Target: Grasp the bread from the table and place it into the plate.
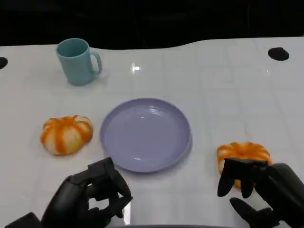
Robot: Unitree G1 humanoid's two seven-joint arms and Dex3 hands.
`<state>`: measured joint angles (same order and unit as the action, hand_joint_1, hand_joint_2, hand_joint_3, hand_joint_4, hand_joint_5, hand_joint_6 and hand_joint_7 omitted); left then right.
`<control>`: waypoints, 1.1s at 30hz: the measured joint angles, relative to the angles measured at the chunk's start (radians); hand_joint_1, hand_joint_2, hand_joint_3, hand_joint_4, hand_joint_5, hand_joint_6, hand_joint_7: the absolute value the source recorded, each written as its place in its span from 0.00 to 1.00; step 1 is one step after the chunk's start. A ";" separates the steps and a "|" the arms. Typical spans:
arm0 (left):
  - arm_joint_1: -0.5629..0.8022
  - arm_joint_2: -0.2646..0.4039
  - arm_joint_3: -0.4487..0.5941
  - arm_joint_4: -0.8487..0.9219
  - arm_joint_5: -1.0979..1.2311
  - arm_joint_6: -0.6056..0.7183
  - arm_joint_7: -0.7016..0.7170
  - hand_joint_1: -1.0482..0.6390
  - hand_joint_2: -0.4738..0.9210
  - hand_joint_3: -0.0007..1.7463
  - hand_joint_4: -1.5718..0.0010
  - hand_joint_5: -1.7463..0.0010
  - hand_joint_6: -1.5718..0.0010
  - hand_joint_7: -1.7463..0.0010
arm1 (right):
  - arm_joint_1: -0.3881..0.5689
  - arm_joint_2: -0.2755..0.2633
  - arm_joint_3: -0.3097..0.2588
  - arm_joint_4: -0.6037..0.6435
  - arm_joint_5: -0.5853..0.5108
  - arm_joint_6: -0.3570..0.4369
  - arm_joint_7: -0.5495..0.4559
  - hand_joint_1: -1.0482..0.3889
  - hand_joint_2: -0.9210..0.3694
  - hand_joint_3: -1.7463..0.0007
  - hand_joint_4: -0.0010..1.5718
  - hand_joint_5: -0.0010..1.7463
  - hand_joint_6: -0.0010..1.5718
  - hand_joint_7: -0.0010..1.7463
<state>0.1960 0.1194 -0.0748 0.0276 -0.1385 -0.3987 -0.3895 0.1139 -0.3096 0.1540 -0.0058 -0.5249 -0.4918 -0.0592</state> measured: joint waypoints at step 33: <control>-0.007 -0.001 0.000 0.019 0.000 -0.006 0.000 0.32 1.00 0.18 0.57 0.00 0.63 0.09 | -0.007 -0.089 -0.016 -0.368 -0.429 0.450 0.269 0.35 0.11 1.00 0.00 0.24 0.13 0.01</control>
<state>0.1886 0.1185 -0.0745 0.0463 -0.1384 -0.4048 -0.3895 0.1067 -0.3988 0.1383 -0.3735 -0.9536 -0.0419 0.2094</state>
